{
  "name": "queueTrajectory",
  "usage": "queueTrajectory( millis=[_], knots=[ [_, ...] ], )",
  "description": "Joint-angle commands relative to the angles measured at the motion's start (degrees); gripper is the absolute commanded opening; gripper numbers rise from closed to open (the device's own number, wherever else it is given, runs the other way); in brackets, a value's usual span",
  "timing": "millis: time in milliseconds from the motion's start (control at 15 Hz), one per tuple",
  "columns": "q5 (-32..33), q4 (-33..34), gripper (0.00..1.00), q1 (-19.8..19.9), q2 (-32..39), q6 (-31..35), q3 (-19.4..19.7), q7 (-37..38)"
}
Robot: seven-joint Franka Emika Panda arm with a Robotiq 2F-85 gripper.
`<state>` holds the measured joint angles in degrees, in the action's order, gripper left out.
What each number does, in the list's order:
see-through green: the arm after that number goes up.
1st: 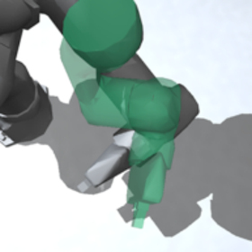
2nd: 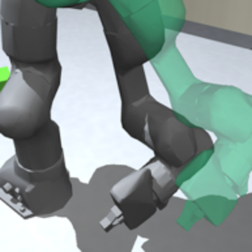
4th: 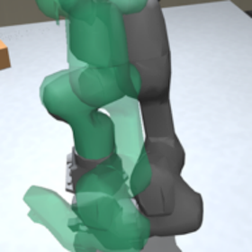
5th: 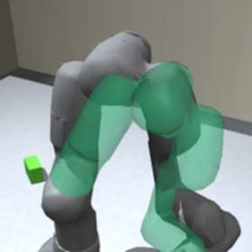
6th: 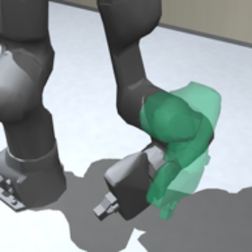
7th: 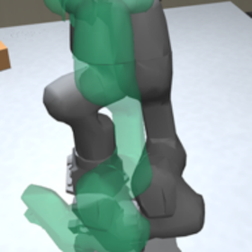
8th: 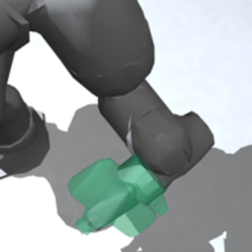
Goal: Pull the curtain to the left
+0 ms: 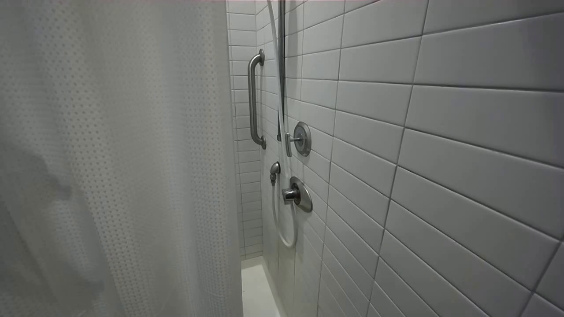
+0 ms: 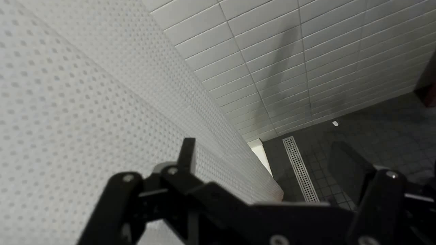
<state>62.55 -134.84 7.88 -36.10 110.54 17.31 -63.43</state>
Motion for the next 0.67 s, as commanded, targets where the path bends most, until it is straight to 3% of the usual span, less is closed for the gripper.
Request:
queueTrajectory(
  millis=[0, 400, 600],
  knots=[
    [-4.0, 7.4, 1.0, 0.1, 6.8, -3.1, 1.2, 3.6],
    [-21.8, 16.0, 1.0, -0.2, 12.3, -3.9, 4.6, 6.1],
    [-30.0, 15.4, 1.0, 0.0, 11.8, 1.0, 4.7, 8.7]
  ],
)
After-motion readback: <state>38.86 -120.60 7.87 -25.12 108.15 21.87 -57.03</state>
